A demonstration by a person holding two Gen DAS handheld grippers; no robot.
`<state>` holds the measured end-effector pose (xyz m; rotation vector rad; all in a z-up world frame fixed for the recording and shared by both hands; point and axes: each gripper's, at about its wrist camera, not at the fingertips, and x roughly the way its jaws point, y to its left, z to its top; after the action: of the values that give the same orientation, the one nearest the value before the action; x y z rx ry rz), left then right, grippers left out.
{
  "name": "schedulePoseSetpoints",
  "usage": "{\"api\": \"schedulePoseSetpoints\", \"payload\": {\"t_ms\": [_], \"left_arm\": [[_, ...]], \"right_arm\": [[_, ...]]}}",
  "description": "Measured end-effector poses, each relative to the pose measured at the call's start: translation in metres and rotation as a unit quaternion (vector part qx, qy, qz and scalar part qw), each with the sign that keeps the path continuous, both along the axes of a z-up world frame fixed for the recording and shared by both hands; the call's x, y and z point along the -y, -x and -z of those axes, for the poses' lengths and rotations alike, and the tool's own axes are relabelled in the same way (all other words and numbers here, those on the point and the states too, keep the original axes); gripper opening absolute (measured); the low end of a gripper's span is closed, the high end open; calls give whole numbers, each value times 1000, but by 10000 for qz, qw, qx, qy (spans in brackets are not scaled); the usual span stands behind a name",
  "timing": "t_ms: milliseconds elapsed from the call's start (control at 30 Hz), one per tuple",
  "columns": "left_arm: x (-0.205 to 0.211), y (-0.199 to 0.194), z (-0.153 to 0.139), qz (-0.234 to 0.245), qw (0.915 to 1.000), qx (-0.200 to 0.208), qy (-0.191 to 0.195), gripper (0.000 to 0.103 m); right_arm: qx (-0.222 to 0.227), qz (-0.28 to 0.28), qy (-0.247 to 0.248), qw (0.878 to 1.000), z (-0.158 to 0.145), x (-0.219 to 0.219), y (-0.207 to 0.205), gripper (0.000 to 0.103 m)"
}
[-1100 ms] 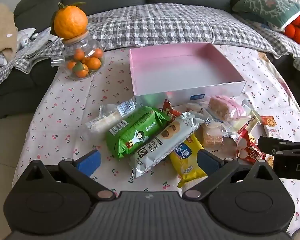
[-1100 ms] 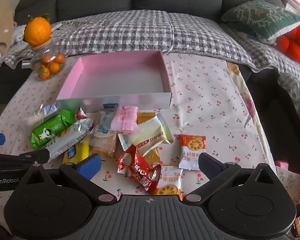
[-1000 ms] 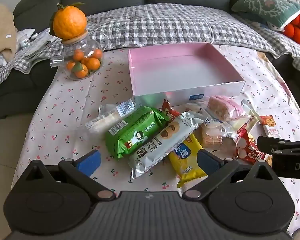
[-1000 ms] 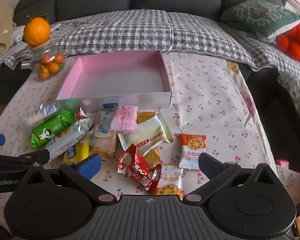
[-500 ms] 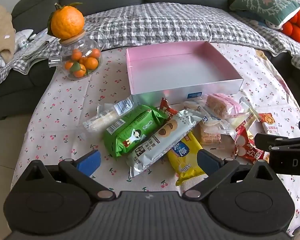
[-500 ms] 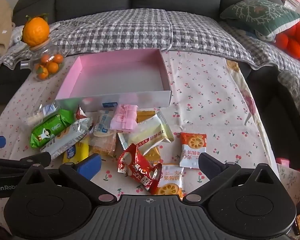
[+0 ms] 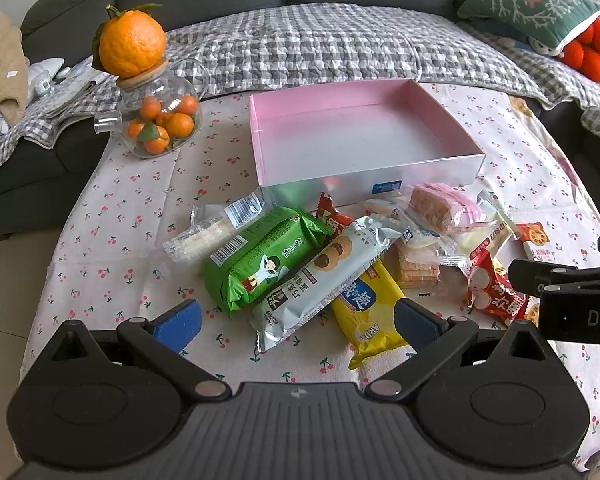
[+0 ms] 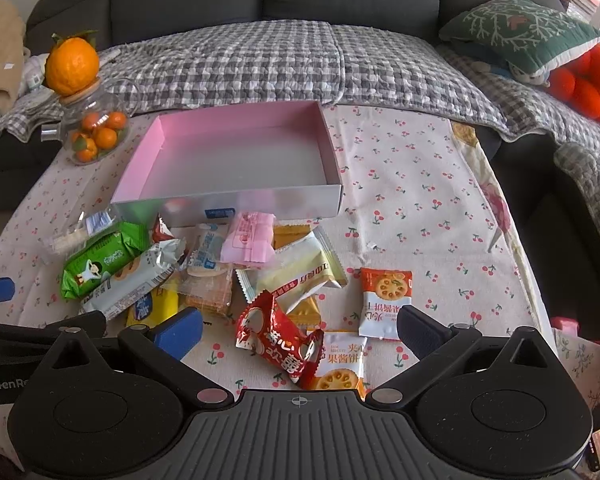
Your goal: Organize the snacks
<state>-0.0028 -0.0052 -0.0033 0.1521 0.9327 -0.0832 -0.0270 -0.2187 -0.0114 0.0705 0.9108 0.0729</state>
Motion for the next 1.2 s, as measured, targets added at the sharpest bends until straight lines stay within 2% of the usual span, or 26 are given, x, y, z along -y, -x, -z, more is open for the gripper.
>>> {"api": "schedulePoseSetpoints", "payload": {"t_ms": [1200], "left_arm": [[0,1,2,37,9999,-114,39,103]], "right_arm": [[-29,40,-18,10000,0,0,-1,103]]}}
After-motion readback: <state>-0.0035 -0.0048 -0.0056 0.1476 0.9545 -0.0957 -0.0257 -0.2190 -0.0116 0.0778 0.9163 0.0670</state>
